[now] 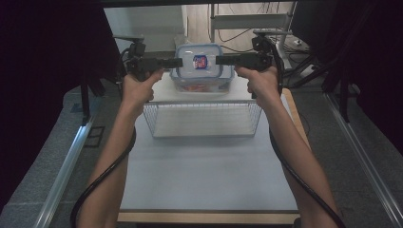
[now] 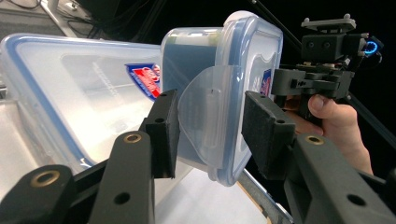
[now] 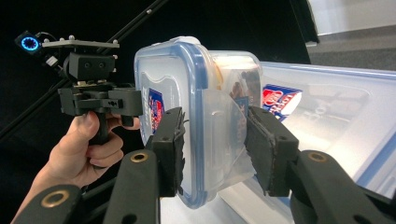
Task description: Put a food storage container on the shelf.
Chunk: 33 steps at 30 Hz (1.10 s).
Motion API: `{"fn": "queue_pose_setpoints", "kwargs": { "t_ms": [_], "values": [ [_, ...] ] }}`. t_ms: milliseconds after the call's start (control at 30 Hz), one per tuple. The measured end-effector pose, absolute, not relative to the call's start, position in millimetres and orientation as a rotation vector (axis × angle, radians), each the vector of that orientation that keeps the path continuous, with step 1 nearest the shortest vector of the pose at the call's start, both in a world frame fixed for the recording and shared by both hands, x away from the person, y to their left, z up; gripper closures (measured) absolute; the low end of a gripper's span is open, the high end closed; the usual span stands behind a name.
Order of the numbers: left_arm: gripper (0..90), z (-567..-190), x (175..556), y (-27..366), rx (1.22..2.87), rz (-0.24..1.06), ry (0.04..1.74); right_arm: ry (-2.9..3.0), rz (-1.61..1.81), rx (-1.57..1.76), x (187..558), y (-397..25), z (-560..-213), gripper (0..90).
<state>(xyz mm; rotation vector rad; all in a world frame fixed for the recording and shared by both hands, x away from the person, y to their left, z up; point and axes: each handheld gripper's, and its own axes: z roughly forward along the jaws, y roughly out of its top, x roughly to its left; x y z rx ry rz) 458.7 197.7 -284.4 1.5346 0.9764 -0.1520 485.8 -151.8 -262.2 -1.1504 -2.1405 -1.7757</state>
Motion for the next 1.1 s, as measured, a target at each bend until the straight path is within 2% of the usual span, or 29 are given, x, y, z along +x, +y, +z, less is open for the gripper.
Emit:
{"fn": "queue_pose_setpoints", "kwargs": {
  "t_ms": [100,233,267,333,700,900,1000,1100],
  "values": [
    [57.0,-287,462,197,1.542,-0.152,0.984,-2.126,-1.769,-1.162,490,-153,-267,57.7],
    [56.4,-284,463,192,1.56,-0.09,1.02,-2.109,-1.767,-1.184,493,-154,-270,57.9],
    [60.7,-283,463,190,1.583,-0.063,1.028,-2.118,-1.766,-1.191,494,-154,-270,58.7],
    [56.7,-281,464,184,1.622,-0.018,1.054,-2.133,-1.748,-1.206,494,-152,-270,58.1],
    [55.4,-285,468,180,1.599,-0.041,1.071,-2.124,-1.755,-1.272,501,-150,-270,54.3],
    [50.3,-288,470,181,1.568,-0.083,1.062,-2.153,-1.789,-1.316,504,-149,-269,52.1],
    [47.8,-288,469,178,1.573,-0.075,1.065,-2.232,-1.79,-1.355,503,-147,-268,46.6],
    [44.0,-287,468,177,1.568,-0.059,1.055,-2.269,-1.808,-1.332,502,-146,-267,47.7]
  ]
}}
